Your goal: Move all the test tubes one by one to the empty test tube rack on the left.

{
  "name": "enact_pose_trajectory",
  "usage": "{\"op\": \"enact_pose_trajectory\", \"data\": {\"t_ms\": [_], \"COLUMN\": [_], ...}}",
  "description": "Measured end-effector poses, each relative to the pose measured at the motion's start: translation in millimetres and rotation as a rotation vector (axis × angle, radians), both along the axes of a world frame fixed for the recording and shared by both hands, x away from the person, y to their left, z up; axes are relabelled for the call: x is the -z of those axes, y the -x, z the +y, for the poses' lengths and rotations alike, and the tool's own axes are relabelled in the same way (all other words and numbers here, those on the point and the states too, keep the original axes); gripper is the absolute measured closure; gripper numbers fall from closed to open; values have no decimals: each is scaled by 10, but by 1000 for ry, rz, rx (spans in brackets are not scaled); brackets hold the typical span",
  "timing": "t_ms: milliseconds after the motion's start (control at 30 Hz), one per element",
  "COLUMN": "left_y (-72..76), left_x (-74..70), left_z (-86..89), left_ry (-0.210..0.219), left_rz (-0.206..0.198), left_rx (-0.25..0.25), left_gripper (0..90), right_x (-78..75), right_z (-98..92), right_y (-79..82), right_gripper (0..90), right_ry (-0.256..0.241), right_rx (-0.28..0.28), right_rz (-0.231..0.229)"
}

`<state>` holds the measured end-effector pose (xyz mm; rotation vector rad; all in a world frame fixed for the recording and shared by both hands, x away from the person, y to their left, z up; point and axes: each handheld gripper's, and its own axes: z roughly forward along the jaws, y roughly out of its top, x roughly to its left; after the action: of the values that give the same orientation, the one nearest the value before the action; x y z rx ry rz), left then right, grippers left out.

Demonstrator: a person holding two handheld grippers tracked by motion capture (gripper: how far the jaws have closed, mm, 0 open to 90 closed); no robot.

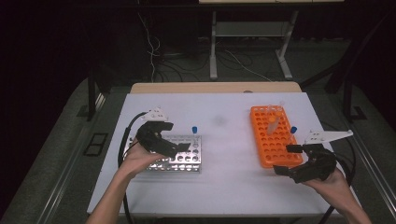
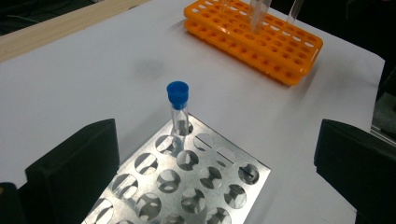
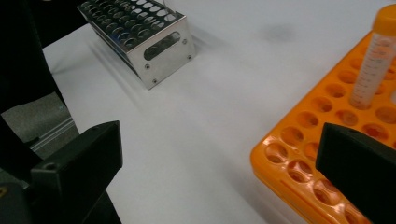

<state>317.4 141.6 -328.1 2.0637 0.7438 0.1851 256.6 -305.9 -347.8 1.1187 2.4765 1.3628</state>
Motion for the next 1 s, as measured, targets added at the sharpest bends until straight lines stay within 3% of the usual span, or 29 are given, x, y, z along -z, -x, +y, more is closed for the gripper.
{"op": "enact_pose_trajectory", "data": {"t_ms": [200,667,1000], "left_y": [151,417,570], "left_x": [71,303,418], "left_z": [54,241,223], "left_ry": [21,88,112], "left_rz": [-20,-24,-32], "left_rx": [-13,-76,-79], "left_gripper": [0,0,0], "right_x": [-21,1,75], "right_z": [-101,-373,-501], "right_y": [-52,-195,-361], "right_gripper": [2,2,2], "right_ry": [16,49,74], "right_rx": [27,100,136], "right_rz": [8,34,57]}}
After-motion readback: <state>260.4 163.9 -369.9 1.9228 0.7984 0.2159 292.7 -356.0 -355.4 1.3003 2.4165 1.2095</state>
